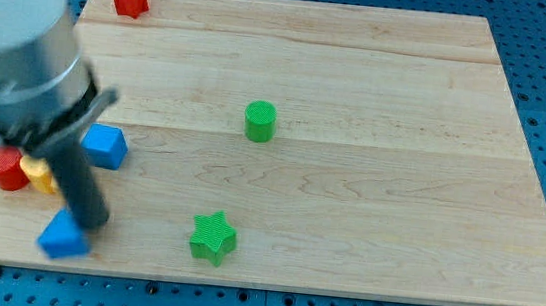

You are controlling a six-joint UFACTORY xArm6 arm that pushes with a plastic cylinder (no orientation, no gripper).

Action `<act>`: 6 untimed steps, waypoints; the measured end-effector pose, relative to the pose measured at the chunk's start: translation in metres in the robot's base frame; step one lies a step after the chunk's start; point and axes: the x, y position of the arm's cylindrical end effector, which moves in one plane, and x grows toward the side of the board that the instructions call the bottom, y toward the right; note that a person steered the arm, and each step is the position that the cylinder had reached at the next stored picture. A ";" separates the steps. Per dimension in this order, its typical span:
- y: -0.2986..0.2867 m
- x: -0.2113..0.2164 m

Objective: Move the green circle closer to the green star

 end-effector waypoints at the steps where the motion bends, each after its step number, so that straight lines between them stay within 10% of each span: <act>1: 0.043 0.012; 4: 0.175 -0.013; 6: 0.203 -0.229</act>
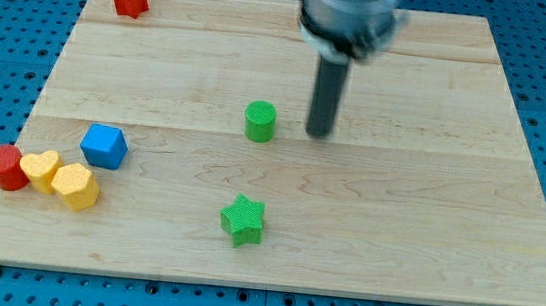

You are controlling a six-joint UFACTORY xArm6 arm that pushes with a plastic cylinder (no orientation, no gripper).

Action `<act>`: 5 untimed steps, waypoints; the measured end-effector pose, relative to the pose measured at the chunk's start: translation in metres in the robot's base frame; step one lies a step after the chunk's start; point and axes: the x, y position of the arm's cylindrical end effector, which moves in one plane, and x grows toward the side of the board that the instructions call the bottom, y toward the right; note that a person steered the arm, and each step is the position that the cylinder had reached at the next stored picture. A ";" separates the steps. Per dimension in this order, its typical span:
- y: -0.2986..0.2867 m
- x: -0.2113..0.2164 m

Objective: Move the green circle closer to the green star

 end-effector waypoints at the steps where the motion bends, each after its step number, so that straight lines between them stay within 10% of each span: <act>1: -0.070 -0.019; 2: -0.078 0.065; 5: -0.004 0.088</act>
